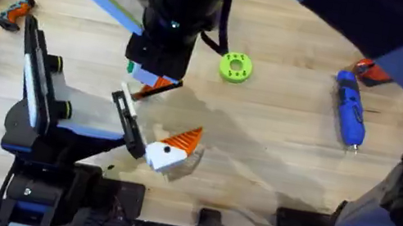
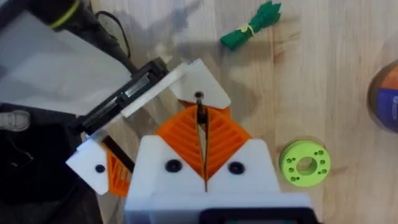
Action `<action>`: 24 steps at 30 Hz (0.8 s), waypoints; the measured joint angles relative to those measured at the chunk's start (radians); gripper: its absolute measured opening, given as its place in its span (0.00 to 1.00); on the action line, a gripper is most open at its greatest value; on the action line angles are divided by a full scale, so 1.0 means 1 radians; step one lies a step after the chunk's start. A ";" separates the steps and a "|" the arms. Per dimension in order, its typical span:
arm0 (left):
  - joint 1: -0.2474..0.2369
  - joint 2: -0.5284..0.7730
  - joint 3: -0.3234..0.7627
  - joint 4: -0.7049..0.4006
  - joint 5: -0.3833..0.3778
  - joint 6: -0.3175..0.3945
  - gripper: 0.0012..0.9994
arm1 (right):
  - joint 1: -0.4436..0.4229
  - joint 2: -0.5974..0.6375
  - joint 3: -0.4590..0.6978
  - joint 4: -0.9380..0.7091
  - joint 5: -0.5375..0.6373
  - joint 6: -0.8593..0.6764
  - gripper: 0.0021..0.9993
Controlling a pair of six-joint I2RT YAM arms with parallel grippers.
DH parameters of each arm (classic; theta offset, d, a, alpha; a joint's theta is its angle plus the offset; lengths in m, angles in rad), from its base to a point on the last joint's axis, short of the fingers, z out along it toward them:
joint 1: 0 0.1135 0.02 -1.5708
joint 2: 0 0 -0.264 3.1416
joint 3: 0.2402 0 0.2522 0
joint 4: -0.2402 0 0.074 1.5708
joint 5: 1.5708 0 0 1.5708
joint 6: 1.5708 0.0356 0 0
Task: Pick up the gripper from the table and insert it into the empty holder that is missing its gripper. Then pick up a screw, insert it into the mounting hole, and use the screwdriver to tighten it. Finally, clean up the table by picking up the vegetable and placing it into the bucket.
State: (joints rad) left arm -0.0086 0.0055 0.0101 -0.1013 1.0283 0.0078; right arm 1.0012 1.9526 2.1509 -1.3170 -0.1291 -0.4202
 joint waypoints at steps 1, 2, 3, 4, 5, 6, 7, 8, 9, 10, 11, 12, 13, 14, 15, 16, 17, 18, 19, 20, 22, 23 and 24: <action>0.000 0.000 0.000 0.000 0.000 0.000 0.99 | 0.000 0.000 0.000 0.000 0.000 0.000 0.00; 0.000 0.000 0.000 0.000 0.000 0.000 0.99 | 0.000 0.000 0.000 0.000 0.000 0.000 0.00; 0.000 0.000 0.000 0.000 0.000 0.000 0.99 | 0.000 0.000 0.000 0.000 0.000 0.000 0.00; 0.000 0.000 0.000 0.000 0.000 0.000 0.99 | 0.000 0.000 0.000 0.000 0.000 0.000 0.00; 0.000 0.000 0.000 0.000 0.000 0.000 0.99 | 0.000 0.000 0.000 0.000 0.000 0.000 0.00; 0.000 0.000 0.000 0.000 0.000 0.000 0.99 | 0.000 0.000 0.000 0.000 0.000 0.000 0.00; 0.000 0.000 0.000 0.000 0.000 0.000 0.99 | 0.000 0.000 0.000 0.000 0.000 0.000 0.00; 0.000 0.000 0.000 0.000 0.000 0.000 0.99 | 0.000 0.002 0.000 0.000 0.000 0.000 0.00; 0.000 0.000 0.000 0.000 0.000 0.000 0.99 | 0.000 0.005 0.000 0.000 0.000 0.000 0.00; 0.000 0.000 0.000 0.000 0.000 0.000 0.99 | 0.000 0.008 0.000 0.000 0.000 0.000 0.00; 0.000 0.000 0.000 0.000 0.000 0.000 0.99 | 0.000 0.013 0.000 0.000 0.000 0.000 0.00; 0.000 0.000 0.000 0.000 0.000 0.000 0.99 | 0.000 0.018 0.000 0.000 0.000 0.000 0.00; 0.000 0.000 0.000 0.000 0.000 0.000 0.99 | 0.000 0.024 0.000 0.000 0.000 0.000 0.00; 0.000 0.000 0.000 0.000 0.000 -0.001 0.99 | 0.000 0.028 0.000 0.000 0.000 0.000 0.00; 0.000 0.000 0.000 -0.001 -0.001 -0.003 0.99 | 0.000 0.031 0.000 0.000 0.000 0.000 0.00; 0.000 0.000 0.000 0.000 -0.001 -0.004 0.99 | 0.000 0.031 0.000 0.001 0.000 0.000 0.00; 0.000 0.000 0.000 0.000 0.000 -0.003 0.99 | 0.000 0.031 0.000 0.001 0.000 0.000 0.00; 0.000 0.000 0.000 0.000 0.000 -0.004 0.99 | 0.000 0.031 0.000 0.001 0.000 0.000 0.00; 0.000 0.000 0.000 0.000 0.000 -0.004 0.99 | 0.000 0.031 0.000 0.001 0.000 0.000 0.00; 0.000 0.000 0.000 0.000 0.000 -0.004 0.99 | 0.000 0.031 0.000 0.001 0.000 0.000 0.00; 0.000 0.000 0.000 0.000 0.000 -0.004 0.99 | 0.000 0.031 0.000 0.001 0.000 0.000 0.00; 0.000 0.000 0.000 0.000 0.000 -0.004 0.99 | 0.000 0.031 0.000 0.001 0.000 0.000 0.00; 0.000 0.000 0.000 0.000 0.000 -0.004 0.99 | 0.000 0.031 0.000 0.001 0.000 0.000 0.00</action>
